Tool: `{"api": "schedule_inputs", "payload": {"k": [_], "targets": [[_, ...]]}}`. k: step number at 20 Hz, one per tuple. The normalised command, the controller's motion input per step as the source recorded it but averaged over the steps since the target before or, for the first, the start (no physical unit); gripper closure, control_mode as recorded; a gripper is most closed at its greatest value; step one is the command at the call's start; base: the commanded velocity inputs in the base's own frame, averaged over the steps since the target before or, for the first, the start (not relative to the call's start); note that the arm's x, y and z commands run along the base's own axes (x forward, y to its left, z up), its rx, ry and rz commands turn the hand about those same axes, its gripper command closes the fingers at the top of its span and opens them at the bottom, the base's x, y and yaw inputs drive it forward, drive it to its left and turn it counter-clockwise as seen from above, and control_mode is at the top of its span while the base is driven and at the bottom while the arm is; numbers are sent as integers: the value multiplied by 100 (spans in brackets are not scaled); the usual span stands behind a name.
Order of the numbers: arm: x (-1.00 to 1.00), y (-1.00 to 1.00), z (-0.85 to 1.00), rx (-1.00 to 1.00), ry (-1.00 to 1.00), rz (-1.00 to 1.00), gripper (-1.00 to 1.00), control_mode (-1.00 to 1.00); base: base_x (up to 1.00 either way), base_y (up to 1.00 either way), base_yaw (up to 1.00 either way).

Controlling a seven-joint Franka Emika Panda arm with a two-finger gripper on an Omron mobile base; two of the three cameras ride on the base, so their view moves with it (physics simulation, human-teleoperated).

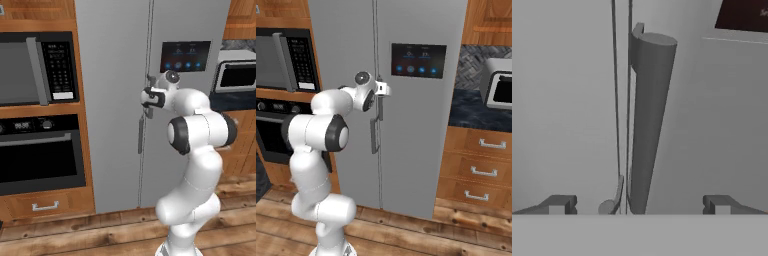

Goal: Move the hot dog bun to the plate on the dining table and place the condiment next to that plate. Then navigate to the fridge and take the sausage and place it on the plate as well.

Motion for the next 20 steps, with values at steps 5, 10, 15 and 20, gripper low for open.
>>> {"api": "schedule_inputs", "payload": {"k": [5, 10, 15, 20], "targets": [[11, 7, -12, -2, -8, 0, -100, -100, 0, 0, 0], [-64, 26, 0, 0, -8, 0, -100, -100, 0, 0, 0], [-43, 3, -1, 0, -1, 0, -100, -100, 0, 0, 0], [0, 0, 0, 0, 0, 0, -100, 100, 36, -3, 0]]}}
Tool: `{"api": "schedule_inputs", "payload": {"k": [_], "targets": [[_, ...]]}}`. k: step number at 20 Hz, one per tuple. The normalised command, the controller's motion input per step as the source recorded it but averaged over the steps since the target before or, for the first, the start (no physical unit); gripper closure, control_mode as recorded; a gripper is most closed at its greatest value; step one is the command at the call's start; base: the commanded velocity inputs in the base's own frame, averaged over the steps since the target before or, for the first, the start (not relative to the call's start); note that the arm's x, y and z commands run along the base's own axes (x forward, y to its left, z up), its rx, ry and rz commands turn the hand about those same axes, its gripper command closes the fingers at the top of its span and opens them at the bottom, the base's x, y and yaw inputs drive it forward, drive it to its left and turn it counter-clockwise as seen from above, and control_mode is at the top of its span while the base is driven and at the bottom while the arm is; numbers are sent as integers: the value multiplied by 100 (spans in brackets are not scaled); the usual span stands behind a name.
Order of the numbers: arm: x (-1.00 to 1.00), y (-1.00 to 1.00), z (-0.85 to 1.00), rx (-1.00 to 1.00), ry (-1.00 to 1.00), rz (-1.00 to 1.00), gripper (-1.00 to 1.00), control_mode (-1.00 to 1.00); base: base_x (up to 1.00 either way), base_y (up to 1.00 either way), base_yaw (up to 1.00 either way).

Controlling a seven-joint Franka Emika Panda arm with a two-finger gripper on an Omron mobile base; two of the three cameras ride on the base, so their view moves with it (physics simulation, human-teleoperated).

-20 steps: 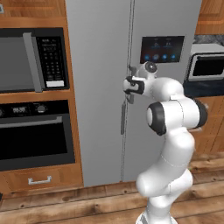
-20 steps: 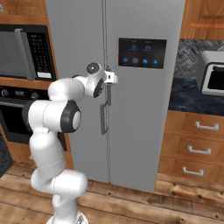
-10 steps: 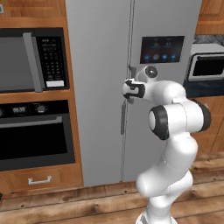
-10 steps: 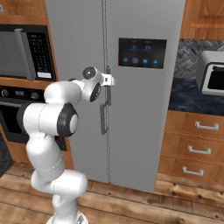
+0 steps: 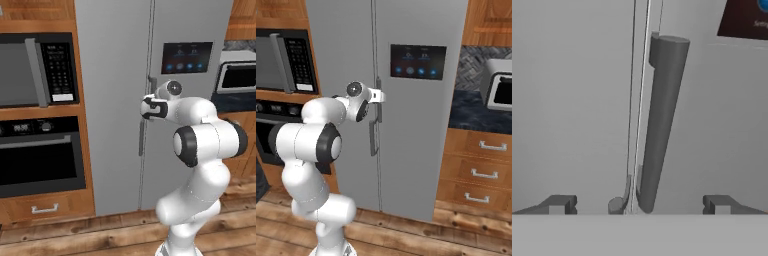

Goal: Move the hot dog bun to the plate on the dining table and place the condiment next to that plate. Then navigate to the fridge and take the sausage and place it on the plate as well.

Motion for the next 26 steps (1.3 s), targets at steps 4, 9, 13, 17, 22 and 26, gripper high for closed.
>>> {"api": "schedule_inputs", "payload": {"k": [4, 9, 13, 17, 22, 26], "targets": [[0, 0, 0, 0, 0, 0, -100, 100, 58, -3, 0], [0, 0, 0, 0, 0, 0, -100, 100, 33, -5, 0], [0, 0, 0, 0, 0, 0, -100, 100, 36, -6, 0], [0, 0, 0, 0, 0, 0, -100, 100, 37, -6, 0], [4, -1, 0, 0, 0, 0, -100, -100, 28, -3, 0], [20, -7, 0, 0, 1, 0, -100, -100, 0, 0, 0]]}}
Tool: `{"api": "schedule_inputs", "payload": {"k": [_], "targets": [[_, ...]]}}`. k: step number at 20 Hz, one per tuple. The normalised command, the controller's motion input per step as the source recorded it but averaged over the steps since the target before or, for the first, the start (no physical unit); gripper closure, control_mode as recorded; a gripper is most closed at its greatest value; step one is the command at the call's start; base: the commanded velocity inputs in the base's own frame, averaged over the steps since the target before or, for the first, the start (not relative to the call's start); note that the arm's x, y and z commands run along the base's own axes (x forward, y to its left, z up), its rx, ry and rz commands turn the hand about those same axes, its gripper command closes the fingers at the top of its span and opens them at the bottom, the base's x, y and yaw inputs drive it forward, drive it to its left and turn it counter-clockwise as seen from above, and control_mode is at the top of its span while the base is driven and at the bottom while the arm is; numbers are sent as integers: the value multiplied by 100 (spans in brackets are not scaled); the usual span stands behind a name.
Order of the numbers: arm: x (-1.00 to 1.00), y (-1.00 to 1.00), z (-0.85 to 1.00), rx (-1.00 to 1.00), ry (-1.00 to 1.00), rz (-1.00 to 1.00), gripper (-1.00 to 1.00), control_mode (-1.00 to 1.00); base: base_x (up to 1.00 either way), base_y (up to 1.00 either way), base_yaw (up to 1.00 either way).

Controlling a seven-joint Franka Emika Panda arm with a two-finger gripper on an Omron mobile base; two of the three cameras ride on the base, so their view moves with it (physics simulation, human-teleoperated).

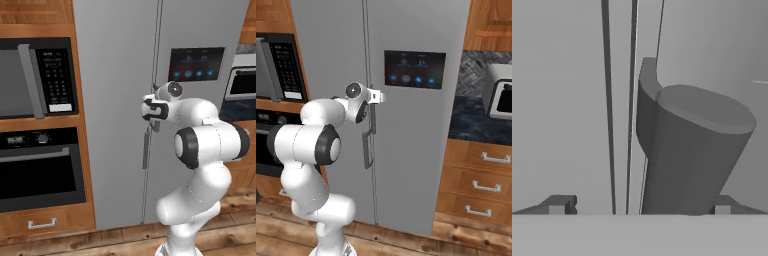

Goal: Move the hot dog bun to the plate on the dining table and place the condiment next to that plate. Then navigate to the fridge and take the sausage and place it on the plate as well.

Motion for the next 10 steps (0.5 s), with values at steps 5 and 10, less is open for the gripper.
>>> {"api": "schedule_inputs", "payload": {"k": [5, 10], "targets": [[24, -10, -5, 0, 0, 0, -100, -100, 0, 0, 0], [22, -5, -8, 0, 0, 0, -100, -100, 0, 0, 0]]}}
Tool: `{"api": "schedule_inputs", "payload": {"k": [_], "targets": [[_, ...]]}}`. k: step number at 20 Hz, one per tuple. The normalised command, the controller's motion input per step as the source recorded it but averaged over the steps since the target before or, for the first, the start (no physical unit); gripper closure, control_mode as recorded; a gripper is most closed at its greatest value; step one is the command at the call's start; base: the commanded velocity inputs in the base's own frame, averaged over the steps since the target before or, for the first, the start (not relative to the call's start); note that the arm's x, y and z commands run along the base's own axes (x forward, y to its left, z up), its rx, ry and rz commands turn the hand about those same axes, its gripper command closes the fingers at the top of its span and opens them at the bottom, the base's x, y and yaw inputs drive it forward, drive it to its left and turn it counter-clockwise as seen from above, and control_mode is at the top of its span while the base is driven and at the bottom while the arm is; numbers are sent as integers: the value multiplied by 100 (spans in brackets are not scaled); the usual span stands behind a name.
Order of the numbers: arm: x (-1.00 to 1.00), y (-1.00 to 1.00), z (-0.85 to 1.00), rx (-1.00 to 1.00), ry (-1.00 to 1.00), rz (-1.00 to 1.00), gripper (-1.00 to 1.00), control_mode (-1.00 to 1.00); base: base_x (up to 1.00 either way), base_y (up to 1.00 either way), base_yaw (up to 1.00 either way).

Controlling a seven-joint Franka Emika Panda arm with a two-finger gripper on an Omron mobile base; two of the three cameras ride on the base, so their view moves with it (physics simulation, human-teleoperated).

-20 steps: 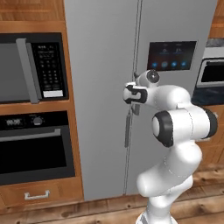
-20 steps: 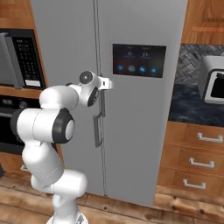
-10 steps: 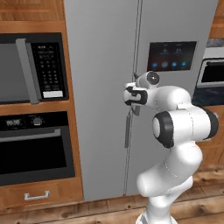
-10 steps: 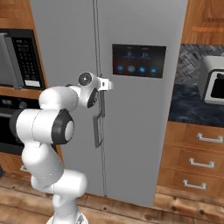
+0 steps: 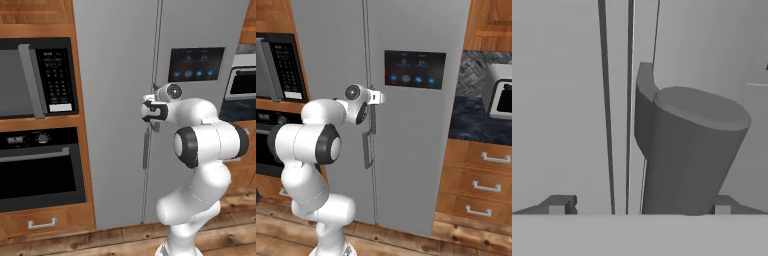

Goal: Move the hot dog bun to the plate on the dining table and place the condiment next to that plate. Then navigate to the fridge and take the sausage and place it on the plate as well.

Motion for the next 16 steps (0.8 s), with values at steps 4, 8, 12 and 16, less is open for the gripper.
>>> {"api": "schedule_inputs", "payload": {"k": [4, 8, 12, 16], "targets": [[17, -3, -11, 0, 0, 0, 100, -100, 0, 0, 0], [-40, 0, -2, 0, 0, 0, 100, -100, 0, 0, 0], [-97, 0, 0, 2, 0, -10, 100, -100, 0, 0, 0], [-100, -11, 16, 10, 0, -16, 100, -100, 0, 0, 0]]}}
